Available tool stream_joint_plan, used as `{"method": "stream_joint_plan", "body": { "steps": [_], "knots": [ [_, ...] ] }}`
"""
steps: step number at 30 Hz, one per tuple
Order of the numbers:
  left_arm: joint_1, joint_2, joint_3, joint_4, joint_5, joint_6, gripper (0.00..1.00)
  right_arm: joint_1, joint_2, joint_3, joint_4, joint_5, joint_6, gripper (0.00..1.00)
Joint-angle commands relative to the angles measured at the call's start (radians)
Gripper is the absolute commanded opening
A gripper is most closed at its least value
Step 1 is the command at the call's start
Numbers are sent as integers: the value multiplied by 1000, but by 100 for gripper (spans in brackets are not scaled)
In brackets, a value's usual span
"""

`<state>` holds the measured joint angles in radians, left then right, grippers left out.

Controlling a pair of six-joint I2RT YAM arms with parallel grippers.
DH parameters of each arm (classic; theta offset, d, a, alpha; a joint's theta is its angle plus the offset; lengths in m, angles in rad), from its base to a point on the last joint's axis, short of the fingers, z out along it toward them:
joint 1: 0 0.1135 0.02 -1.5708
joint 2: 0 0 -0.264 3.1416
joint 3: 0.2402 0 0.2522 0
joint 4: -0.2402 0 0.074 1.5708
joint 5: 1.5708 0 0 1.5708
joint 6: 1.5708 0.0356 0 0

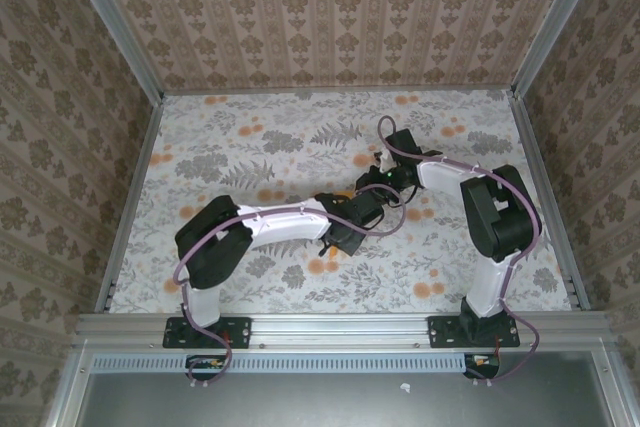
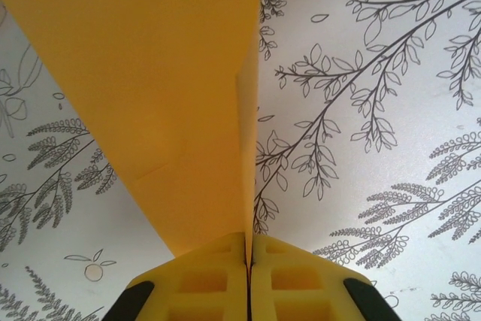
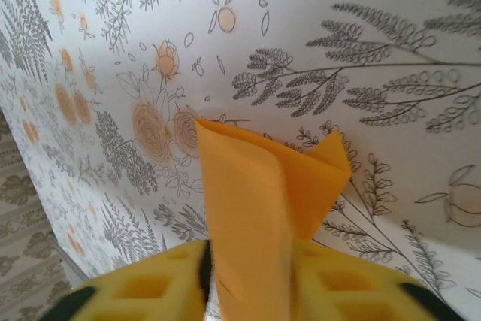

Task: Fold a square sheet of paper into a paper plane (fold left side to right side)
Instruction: Fold the wing for the fifth time at the center of the table.

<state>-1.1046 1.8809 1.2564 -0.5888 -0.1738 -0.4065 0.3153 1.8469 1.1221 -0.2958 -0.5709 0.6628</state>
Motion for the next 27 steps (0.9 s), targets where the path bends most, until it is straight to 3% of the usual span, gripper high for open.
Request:
{"method": "stream_joint_plan", "body": {
  "steps": [1, 7, 12, 19, 27],
  "knots": [
    [30, -26, -22, 24, 71, 7, 6, -31, -109, -7, -8, 74, -22, 44],
    [108, -71, -79, 121, 215, -7, 4, -91, -280, -104, -29, 216, -48, 68],
    [181, -99, -133, 211, 351, -38, 3, -103, -375, -197, -7, 247, -63, 80],
    [286, -92, -173, 353, 561, -124, 2, -87, -361, -284, 61, 151, -77, 80],
    [353, -34, -199, 505, 717, -260, 0, -8, -302, -310, 184, 123, -36, 69]
  ]
}}
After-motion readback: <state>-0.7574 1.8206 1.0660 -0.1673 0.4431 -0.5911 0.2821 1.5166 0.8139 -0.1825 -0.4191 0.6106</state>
